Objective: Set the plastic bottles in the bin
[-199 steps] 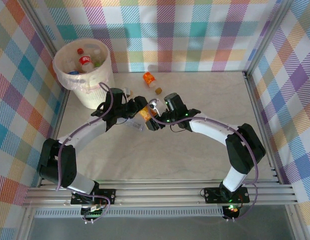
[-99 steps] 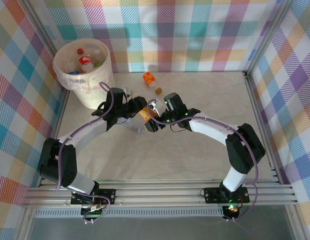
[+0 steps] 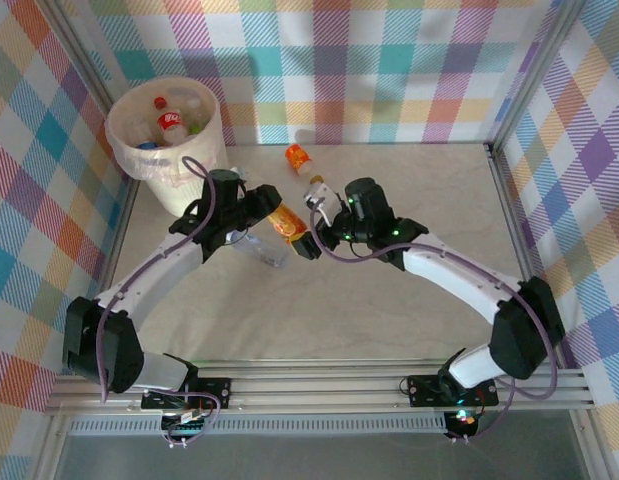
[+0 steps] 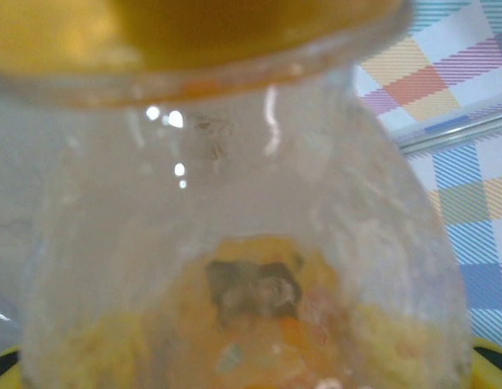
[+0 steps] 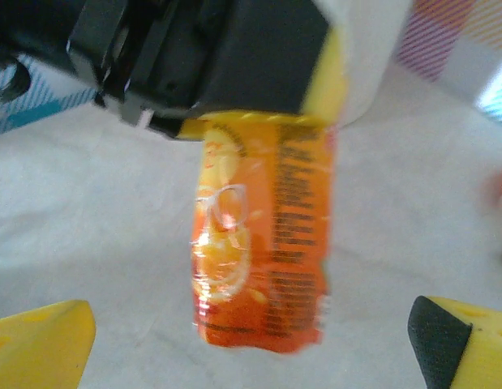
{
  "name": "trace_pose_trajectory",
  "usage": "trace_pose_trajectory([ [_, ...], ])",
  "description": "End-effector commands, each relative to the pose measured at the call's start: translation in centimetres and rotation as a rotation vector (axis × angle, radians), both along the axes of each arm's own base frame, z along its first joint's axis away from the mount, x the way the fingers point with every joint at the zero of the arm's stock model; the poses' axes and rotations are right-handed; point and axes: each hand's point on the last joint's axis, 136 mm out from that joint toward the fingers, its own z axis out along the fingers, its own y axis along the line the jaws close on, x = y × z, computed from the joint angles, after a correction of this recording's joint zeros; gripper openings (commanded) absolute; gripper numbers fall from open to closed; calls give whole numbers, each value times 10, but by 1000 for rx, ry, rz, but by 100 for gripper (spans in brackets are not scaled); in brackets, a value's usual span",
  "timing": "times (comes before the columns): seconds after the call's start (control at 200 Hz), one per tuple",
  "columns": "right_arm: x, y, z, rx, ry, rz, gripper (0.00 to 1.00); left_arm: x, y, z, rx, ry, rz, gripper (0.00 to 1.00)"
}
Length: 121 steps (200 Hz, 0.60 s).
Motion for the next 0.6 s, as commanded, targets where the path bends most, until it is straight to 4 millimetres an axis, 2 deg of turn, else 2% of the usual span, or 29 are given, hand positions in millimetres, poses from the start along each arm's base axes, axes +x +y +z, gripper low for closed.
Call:
trace_pose_trajectory([
  [0.0,20,-22,24,89,-84,-196,100,-1,21,32,91,-77,56,50],
  [0.13,33,-47,52,220,-106,-369,100,-1,41,51,183,-111,101,50],
  [0.235,38,-63,61,252,-105,-452,100,3,55,75,246,-166,134,50],
  [0.335,38,-71,65,249,-126,-479,100,6,71,101,323,-228,188,49],
  [0.475,39,-79,63,224,-143,-509,100,12,100,151,424,-346,288,49],
  [0.6,37,-79,58,202,-131,-504,100,19,117,191,463,-415,328,49],
])
